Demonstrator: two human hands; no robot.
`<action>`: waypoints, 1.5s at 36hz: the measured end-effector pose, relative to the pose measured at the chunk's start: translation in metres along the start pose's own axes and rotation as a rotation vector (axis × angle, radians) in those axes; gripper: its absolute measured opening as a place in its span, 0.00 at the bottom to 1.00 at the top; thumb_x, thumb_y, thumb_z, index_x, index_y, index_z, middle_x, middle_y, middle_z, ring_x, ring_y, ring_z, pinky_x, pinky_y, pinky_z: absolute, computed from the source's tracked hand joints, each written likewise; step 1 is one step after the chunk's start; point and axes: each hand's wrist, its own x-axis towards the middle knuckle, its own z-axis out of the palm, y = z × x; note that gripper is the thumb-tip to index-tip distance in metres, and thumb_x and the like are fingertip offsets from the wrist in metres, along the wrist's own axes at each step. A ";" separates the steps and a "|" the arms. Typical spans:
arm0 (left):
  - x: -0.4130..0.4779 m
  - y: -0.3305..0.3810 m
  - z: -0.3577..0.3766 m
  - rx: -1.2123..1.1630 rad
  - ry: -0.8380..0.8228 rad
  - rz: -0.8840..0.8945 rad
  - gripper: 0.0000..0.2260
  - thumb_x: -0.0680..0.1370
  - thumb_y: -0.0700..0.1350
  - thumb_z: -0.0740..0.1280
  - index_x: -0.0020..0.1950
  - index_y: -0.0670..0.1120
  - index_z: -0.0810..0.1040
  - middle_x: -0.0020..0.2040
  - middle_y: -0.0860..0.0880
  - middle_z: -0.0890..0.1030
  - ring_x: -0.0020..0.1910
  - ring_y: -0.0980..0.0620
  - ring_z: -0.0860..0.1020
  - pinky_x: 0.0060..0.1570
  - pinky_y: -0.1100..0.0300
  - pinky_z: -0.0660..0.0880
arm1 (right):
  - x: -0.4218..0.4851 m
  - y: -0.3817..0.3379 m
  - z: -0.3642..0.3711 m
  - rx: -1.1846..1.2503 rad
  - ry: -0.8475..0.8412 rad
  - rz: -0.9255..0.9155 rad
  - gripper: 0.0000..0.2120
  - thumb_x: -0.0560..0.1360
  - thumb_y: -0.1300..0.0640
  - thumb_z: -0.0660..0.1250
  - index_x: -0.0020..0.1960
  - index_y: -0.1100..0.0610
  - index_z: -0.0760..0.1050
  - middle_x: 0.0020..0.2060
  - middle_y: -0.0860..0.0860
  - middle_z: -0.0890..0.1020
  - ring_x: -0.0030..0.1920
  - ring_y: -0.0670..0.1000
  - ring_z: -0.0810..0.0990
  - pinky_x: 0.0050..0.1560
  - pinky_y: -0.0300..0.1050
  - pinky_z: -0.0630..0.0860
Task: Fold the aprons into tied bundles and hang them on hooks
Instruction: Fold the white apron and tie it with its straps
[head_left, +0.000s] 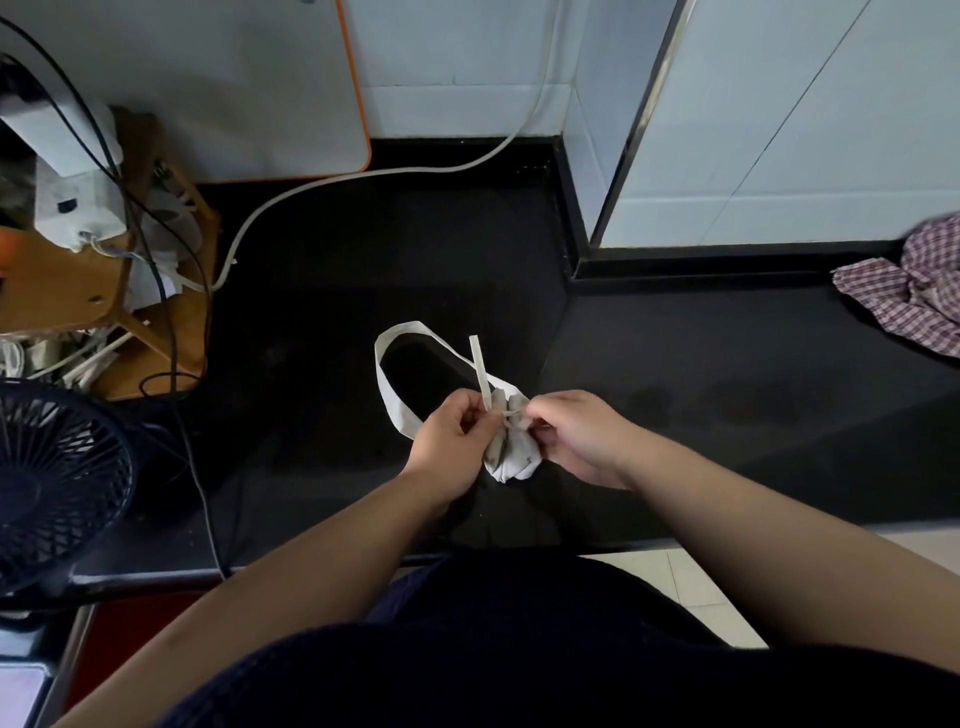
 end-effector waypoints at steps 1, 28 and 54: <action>0.000 0.000 -0.001 -0.004 -0.008 -0.005 0.04 0.80 0.47 0.65 0.49 0.48 0.77 0.38 0.51 0.77 0.38 0.53 0.74 0.47 0.50 0.77 | 0.000 -0.002 -0.002 0.070 -0.004 0.023 0.15 0.75 0.68 0.57 0.32 0.60 0.71 0.35 0.58 0.73 0.40 0.55 0.73 0.47 0.46 0.73; 0.001 0.003 -0.008 0.161 0.038 0.029 0.07 0.81 0.49 0.63 0.47 0.47 0.74 0.37 0.47 0.79 0.34 0.54 0.74 0.36 0.59 0.74 | 0.003 0.006 -0.008 -0.751 0.621 -0.117 0.21 0.74 0.43 0.68 0.57 0.57 0.68 0.52 0.51 0.70 0.53 0.52 0.71 0.50 0.46 0.71; 0.006 0.004 -0.005 0.026 0.096 0.024 0.07 0.80 0.48 0.64 0.43 0.49 0.72 0.36 0.53 0.78 0.41 0.50 0.80 0.49 0.50 0.80 | 0.001 -0.010 -0.007 -0.762 0.089 -0.018 0.11 0.78 0.49 0.64 0.40 0.53 0.75 0.33 0.47 0.76 0.32 0.45 0.81 0.32 0.35 0.76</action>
